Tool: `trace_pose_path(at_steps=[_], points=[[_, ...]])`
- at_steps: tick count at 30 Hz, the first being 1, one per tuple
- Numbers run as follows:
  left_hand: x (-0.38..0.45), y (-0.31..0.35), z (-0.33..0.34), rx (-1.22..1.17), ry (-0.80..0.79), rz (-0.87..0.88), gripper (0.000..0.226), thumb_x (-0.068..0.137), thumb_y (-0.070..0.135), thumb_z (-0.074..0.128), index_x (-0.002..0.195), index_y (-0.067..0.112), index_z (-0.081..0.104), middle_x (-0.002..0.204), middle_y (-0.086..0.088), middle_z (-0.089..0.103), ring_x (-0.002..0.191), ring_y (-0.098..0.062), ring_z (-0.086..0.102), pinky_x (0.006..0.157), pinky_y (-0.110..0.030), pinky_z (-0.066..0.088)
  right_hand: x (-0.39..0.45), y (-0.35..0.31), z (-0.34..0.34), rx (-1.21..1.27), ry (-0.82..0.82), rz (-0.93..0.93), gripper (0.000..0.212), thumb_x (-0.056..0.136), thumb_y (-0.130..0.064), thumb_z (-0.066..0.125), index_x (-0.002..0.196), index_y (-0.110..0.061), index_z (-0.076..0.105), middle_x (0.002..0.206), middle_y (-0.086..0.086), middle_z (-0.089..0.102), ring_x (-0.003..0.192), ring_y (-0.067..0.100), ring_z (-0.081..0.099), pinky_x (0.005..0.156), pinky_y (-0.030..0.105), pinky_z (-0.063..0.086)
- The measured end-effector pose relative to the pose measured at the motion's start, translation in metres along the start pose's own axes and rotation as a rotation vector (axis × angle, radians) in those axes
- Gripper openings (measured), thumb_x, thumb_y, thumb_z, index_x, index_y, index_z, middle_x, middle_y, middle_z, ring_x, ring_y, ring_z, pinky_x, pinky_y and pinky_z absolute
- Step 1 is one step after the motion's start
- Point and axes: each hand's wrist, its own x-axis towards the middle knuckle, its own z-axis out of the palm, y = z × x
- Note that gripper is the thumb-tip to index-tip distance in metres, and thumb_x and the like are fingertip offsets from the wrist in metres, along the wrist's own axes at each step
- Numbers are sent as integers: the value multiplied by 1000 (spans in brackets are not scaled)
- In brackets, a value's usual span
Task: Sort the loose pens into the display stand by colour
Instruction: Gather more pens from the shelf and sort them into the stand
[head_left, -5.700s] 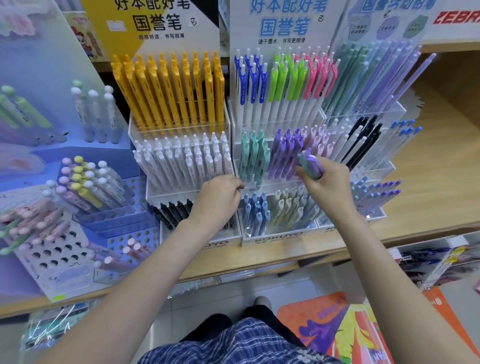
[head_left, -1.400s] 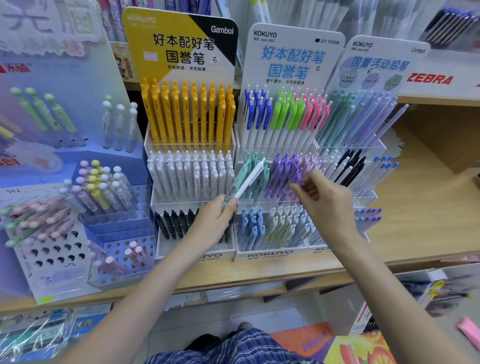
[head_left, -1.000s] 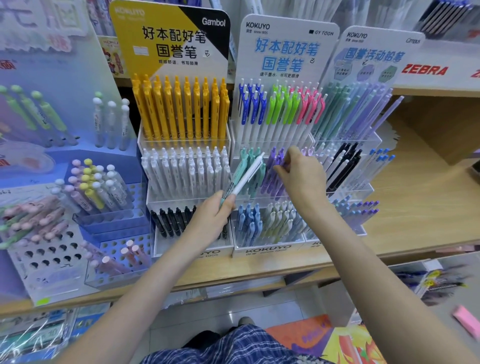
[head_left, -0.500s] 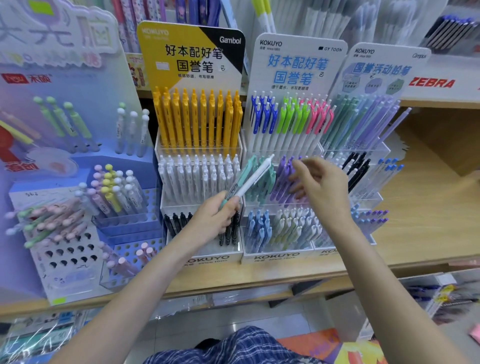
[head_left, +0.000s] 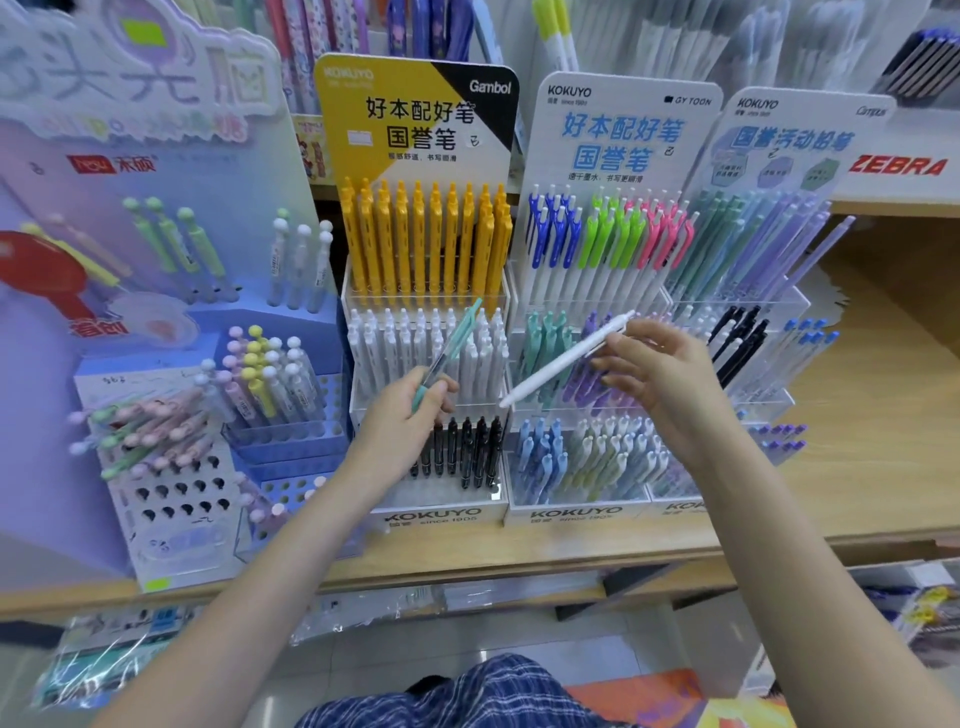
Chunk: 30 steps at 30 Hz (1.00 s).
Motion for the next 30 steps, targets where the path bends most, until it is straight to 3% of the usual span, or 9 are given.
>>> trace_pose_path(at_steps=[4,8,11,12,14,18,24,30], points=[[-6,-23,-4,377,58,40,23,98,21,40,86,5,51,72,3,44,71,-19,45,57,-28,29,-4,14,1,-152,68,-99,25,87,4,58,106,-11,52,74,7,66,58,12,66,56,23,55],[-8,-36,-11,573,111,87,21,98,20,41,93,6,55,74,3,44,76,-23,46,67,-33,28,-11,25,29,-261,90,-184,19,86,1,61,92,-16,55,79,9,67,62,13,68,56,24,56],[-13,-40,-18,618,183,92,27,99,24,36,105,5,55,66,9,43,73,-23,50,90,-39,34,-14,30,62,-377,77,-285,17,84,-2,63,84,-17,54,84,5,64,75,20,67,65,29,58],[-14,-42,-21,653,191,80,31,100,25,34,110,4,54,64,9,44,76,-24,54,101,-39,29,-15,33,74,-436,63,-349,15,84,-4,64,84,-16,55,82,1,62,77,20,67,68,30,58],[-15,-46,-25,692,191,53,35,100,25,31,117,2,51,60,7,45,78,-26,58,107,-38,24,-16,40,96,-551,38,-497,10,86,-6,63,89,-11,56,80,-3,59,77,17,64,70,28,56],[-14,-52,-30,654,182,62,33,101,22,33,115,-3,50,60,1,43,63,-25,42,82,-39,35,-10,54,118,-746,23,-657,8,90,-9,59,92,-3,55,79,1,59,71,16,60,68,36,54],[-8,-59,-37,612,189,37,35,101,27,31,107,1,52,54,7,37,62,-21,41,91,-37,36,-3,73,136,-890,66,-548,9,92,-13,56,91,-4,54,76,8,62,68,22,60,66,43,52],[-10,-58,-40,598,201,26,31,101,27,31,101,3,51,53,7,35,62,-20,38,86,-37,37,-3,82,159,-1036,183,-397,18,95,-21,48,93,-5,57,79,9,65,71,28,62,64,38,49]])
